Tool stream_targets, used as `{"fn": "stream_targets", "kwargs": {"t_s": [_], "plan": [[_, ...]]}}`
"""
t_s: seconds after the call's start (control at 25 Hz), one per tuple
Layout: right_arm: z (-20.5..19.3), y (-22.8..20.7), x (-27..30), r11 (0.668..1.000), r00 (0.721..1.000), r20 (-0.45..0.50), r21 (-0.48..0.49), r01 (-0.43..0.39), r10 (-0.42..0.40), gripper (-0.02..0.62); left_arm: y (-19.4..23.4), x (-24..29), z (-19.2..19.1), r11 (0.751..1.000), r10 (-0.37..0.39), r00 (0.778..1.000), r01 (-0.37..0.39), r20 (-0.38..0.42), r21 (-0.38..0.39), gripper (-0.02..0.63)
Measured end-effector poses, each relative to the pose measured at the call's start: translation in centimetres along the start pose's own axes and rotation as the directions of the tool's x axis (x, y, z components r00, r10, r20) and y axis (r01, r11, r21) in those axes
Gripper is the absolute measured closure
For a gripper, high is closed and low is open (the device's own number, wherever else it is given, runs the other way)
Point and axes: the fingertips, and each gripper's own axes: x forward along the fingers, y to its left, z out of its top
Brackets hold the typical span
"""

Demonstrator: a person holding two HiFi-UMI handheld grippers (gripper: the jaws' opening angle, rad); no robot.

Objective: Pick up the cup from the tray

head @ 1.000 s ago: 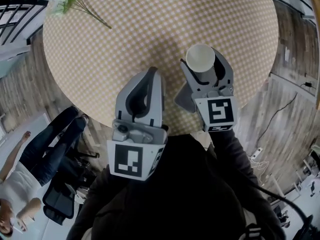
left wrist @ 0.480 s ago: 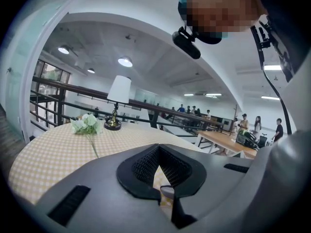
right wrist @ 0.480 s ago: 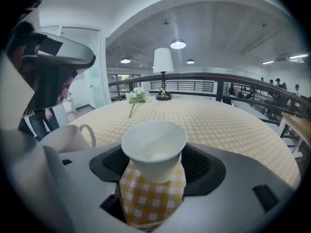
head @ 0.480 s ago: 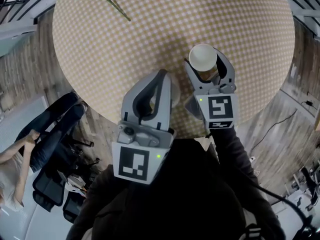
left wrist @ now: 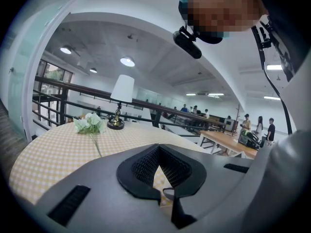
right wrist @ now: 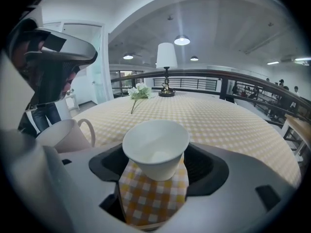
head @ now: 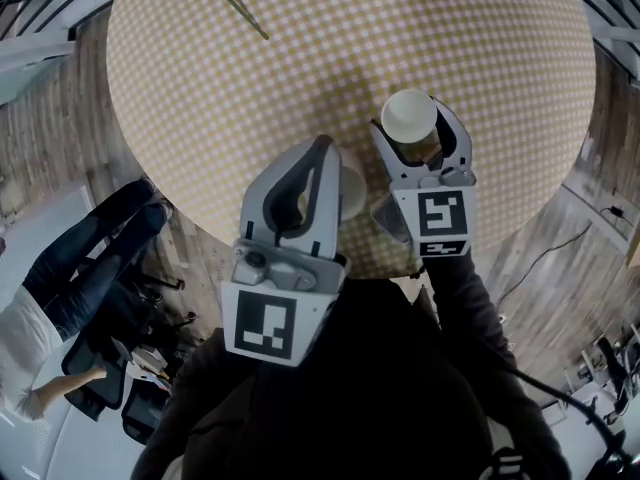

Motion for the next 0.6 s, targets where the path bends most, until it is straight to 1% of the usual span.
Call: {"fn": "stream_targets", "kwargs": {"t_s": [0.12,0.24,0.44,0.6], "plan": [[-0.3,0.3,0.1,0.999,1.000,0.003,0.035,-0.012,0.012,0.276,0.1,-0.1,0.0,1.000,-0.012,1.000,0.012,0.008,0.006,0.600],[-0.5,0.2,0.0,0.999,1.000,0.005,0.054,-0.006,0.006,0.276,-0.1,-0.1,-0.1,0.999,-0.031,0.999,0.031,0.006,0.011,0.600],[-0.1,0.3,-0.2,0.996,1.000,0.023,0.088,0.013,-0.015,0.276,0.4,-0.2,0.4,0.999,-0.046,0.999,0.046,0.013,0.029,0.601],[0.0,1.1,-1.4,0.992,0.997,0.051,0.121,0.045,-0.051,0.276,0.5,-1.1,0.1,0.997,-0.072,0.997,0.071,0.027,0.040,0.601]]}}
